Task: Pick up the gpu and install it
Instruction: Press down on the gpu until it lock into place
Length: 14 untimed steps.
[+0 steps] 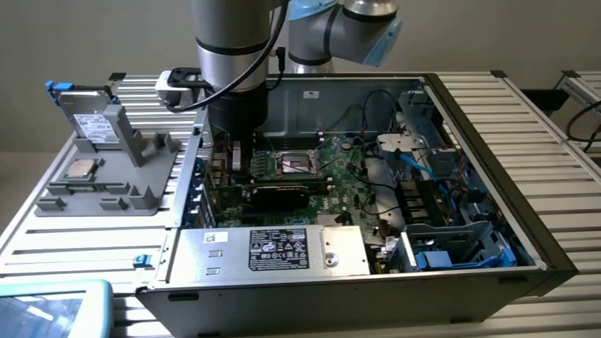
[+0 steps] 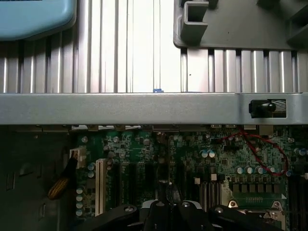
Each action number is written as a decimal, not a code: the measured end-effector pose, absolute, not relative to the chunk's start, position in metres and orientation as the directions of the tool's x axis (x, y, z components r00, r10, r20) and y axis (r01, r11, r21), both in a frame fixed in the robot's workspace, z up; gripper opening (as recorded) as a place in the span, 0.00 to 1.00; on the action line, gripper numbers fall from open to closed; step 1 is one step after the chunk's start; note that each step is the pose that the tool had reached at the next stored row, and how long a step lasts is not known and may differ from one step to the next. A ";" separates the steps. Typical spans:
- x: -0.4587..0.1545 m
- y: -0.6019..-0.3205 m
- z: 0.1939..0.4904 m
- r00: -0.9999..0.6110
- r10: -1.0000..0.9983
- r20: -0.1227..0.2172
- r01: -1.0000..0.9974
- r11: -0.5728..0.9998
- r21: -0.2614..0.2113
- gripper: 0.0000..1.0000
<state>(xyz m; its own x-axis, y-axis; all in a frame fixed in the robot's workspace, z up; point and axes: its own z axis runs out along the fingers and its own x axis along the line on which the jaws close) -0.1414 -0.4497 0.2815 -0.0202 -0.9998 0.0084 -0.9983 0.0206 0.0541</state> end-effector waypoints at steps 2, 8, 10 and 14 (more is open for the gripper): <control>-0.141 -0.450 0.281 -0.020 -1.000 0.009 -0.998 0.021 0.054 0.12; -0.142 -0.450 0.275 -0.020 -1.000 0.001 -0.999 0.020 0.051 0.12; -0.141 -0.450 0.275 -0.020 -1.000 0.001 -0.999 0.020 0.051 0.12; -0.142 -0.450 0.273 -0.020 -1.000 -0.001 -0.999 0.020 0.050 0.12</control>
